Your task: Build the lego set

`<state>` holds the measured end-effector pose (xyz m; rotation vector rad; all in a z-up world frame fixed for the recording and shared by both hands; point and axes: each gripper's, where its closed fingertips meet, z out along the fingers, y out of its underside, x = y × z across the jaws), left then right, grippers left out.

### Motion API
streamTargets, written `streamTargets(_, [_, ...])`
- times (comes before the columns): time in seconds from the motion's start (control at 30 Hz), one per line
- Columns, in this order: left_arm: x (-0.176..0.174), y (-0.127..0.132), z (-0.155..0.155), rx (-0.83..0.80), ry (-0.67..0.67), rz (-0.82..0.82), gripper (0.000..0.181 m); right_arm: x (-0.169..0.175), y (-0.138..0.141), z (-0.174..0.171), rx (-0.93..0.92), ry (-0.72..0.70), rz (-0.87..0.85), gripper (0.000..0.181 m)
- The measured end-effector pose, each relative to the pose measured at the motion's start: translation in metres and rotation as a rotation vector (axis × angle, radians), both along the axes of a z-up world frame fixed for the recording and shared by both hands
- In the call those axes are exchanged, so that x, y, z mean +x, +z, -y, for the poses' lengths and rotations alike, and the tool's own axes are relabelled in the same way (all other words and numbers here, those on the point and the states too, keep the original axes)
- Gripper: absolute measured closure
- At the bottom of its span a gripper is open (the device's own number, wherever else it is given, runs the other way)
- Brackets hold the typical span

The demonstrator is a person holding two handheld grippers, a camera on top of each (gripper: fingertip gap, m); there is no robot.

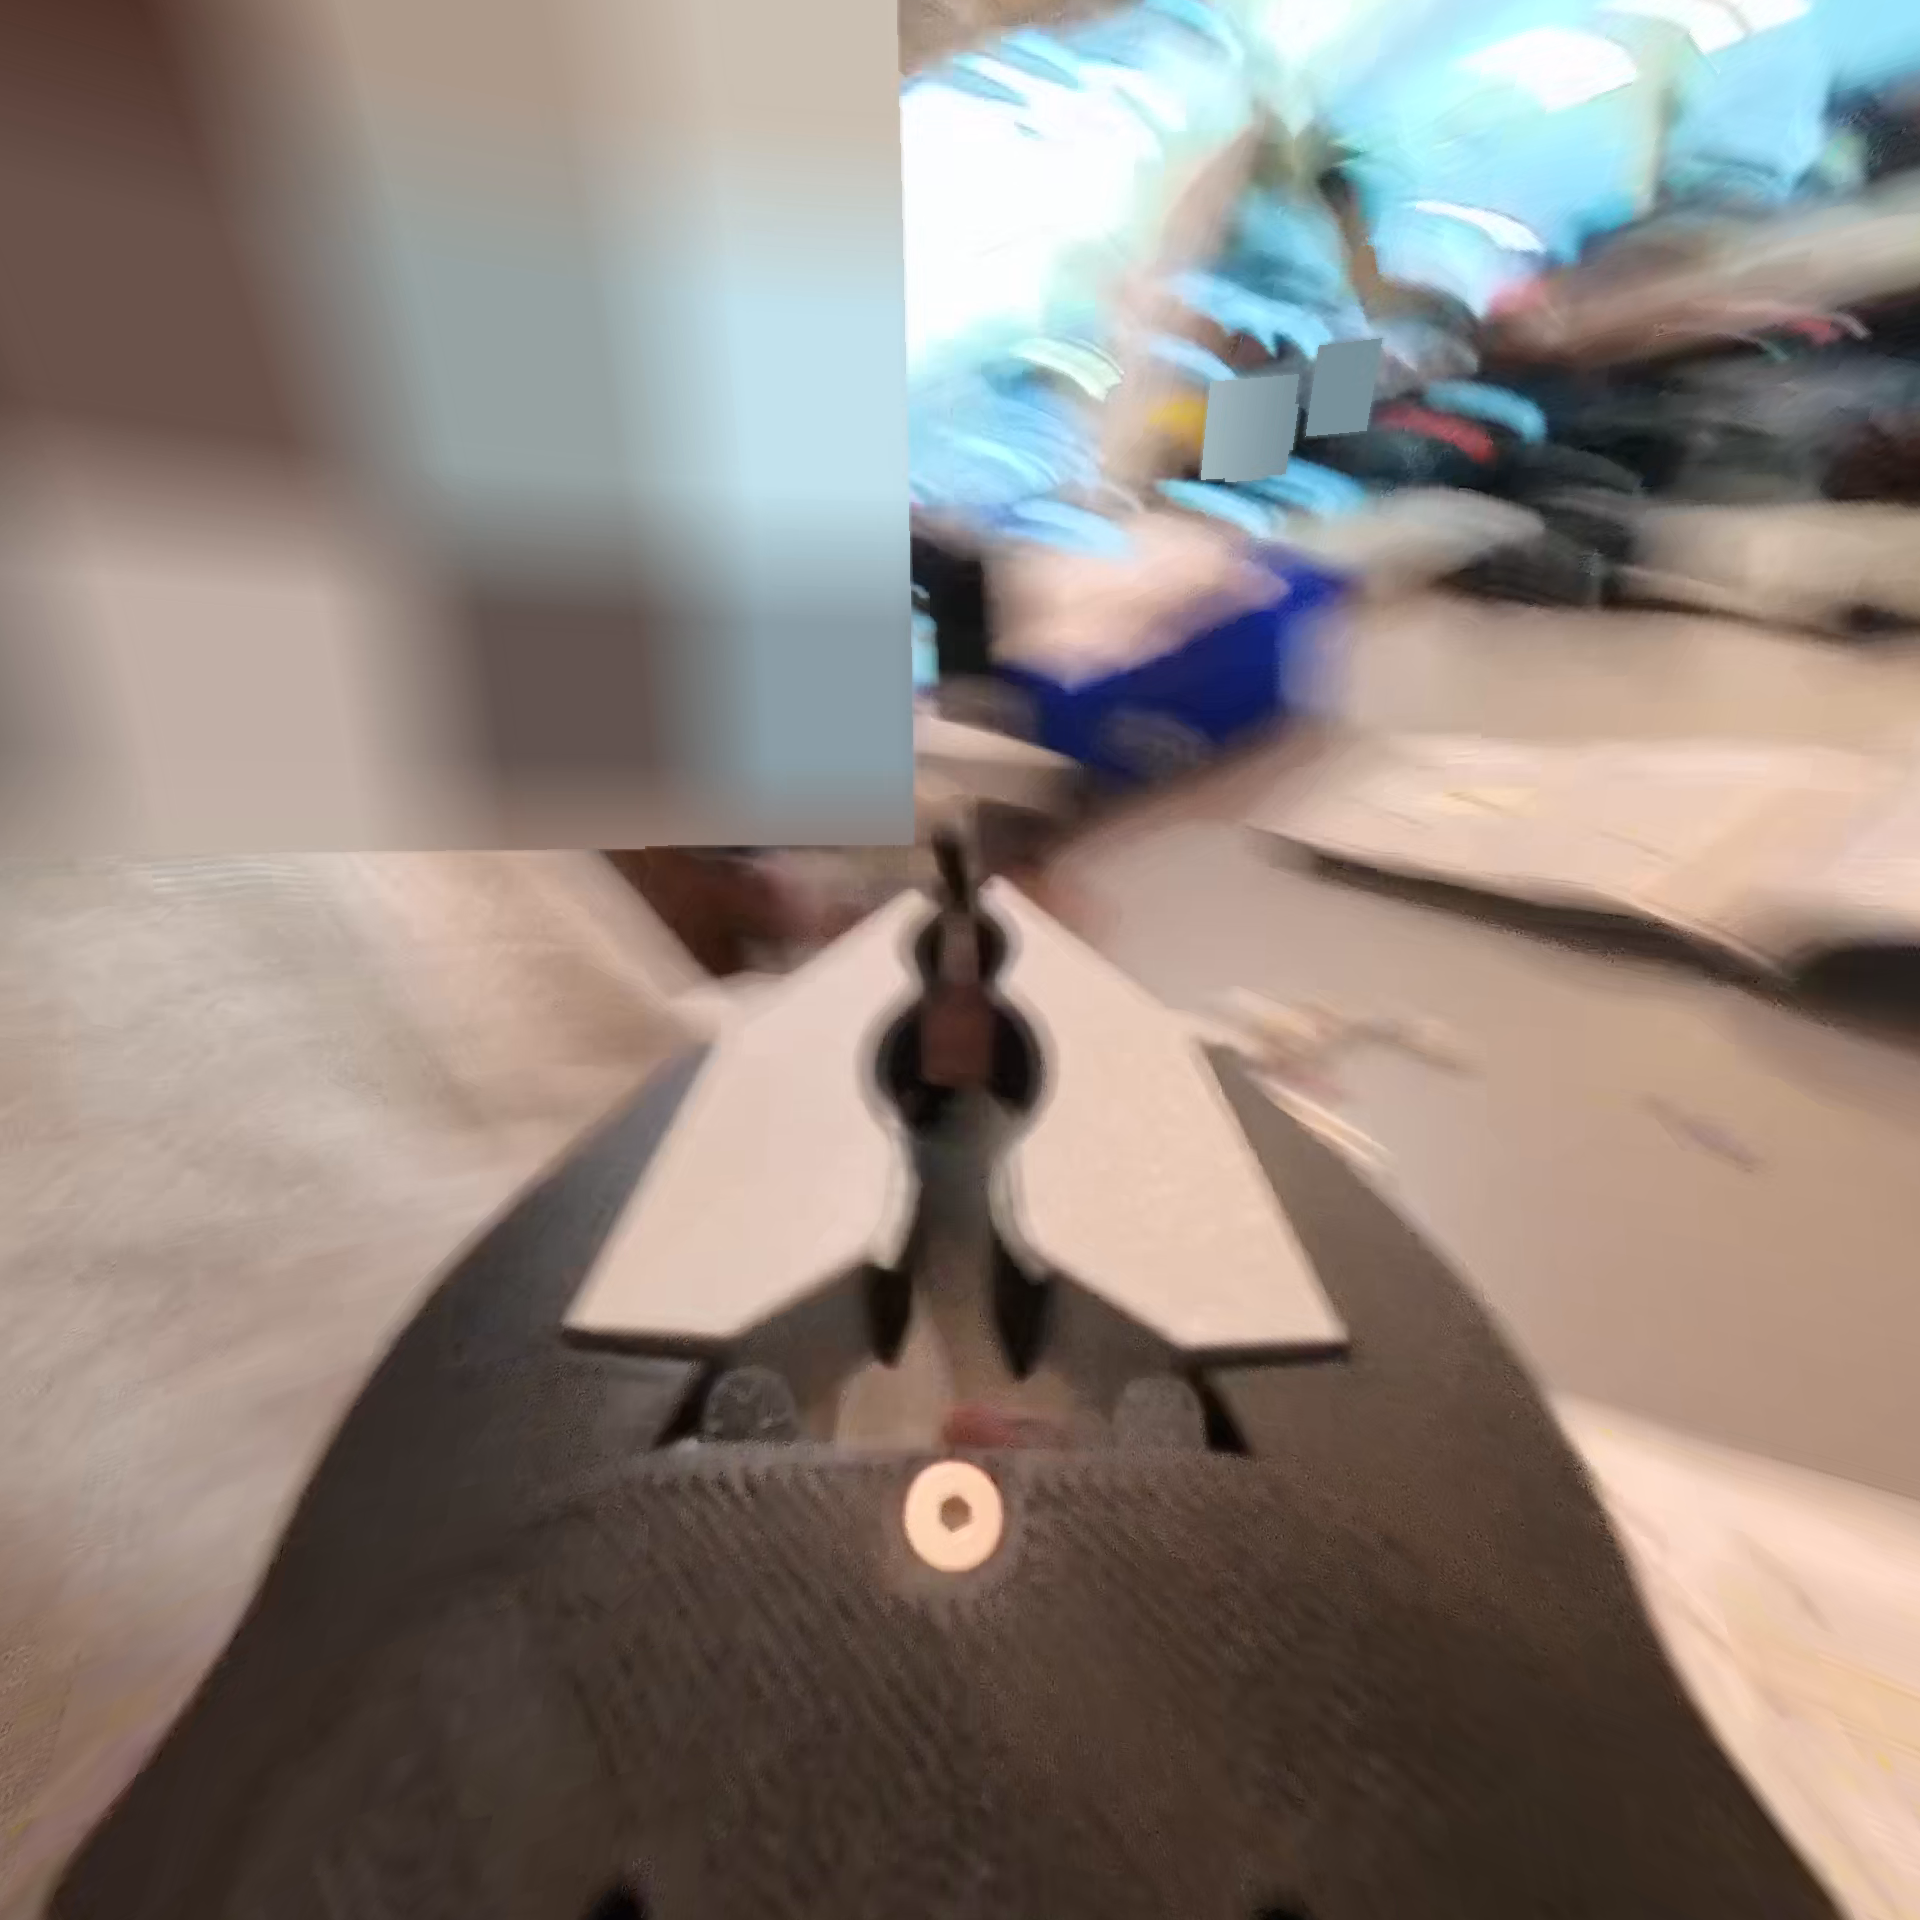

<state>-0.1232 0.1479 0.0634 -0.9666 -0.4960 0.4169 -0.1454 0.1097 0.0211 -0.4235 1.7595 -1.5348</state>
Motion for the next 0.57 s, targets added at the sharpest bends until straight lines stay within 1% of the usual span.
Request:
streamTargets(0.03, [-0.009, -0.007, -0.018, -0.075, -0.014, 0.043, 0.181, -0.028, -0.027, 0.02, 0.03, -0.243, -0.166, 0.181])
streamTargets(0.07, [-0.026, -0.027, -0.031, -0.223, 0.065, 0.12, 0.181, -0.029, -0.03, 0.02, 0.009, -0.236, -0.139, 0.181])
streamTargets(0.1, [-0.036, -0.038, -0.033, -0.278, 0.112, 0.154, 0.181, -0.023, -0.015, 0.013, 0.016, -0.135, 0.033, 0.181])
streamTargets(0.13, [-0.037, -0.035, -0.027, -0.229, 0.11, 0.154, 0.181, -0.025, -0.007, 0.011, 0.009, -0.124, 0.068, 0.181])
streamTargets(0.17, [-0.033, -0.028, -0.016, -0.159, 0.108, 0.14, 0.181, -0.035, -0.01, 0.015, -0.01, -0.203, -0.025, 0.181])
streamTargets(0.2, [-0.029, -0.024, -0.005, -0.115, 0.12, 0.132, 0.181, -0.041, -0.014, 0.017, -0.002, -0.248, -0.099, 0.181])
streamTargets(0.3, [-0.016, -0.013, 0.019, -0.045, 0.155, 0.09, 0.181, -0.048, -0.018, 0.017, 0.022, -0.265, -0.134, 0.181])
streamTargets(0.43, [-0.009, -0.01, 0.05, 0.019, 0.269, 0.08, 0.181, -0.046, -0.014, 0.016, -0.012, -0.222, -0.159, 0.181])
streamTargets(0.5, [-0.008, -0.008, 0.069, 0.084, 0.344, 0.069, 0.181, -0.04, -0.019, 0.016, -0.004, -0.177, -0.138, 0.181])
streamTargets(0.53, [-0.005, -0.006, 0.075, 0.11, 0.36, 0.056, 0.181, -0.039, -0.021, 0.017, 0.001, -0.165, -0.123, 0.181])
streamTargets(0.57, [-0.005, -0.007, 0.083, 0.128, 0.399, 0.065, 0.181, -0.038, -0.022, 0.017, 0.004, -0.154, -0.105, 0.177])
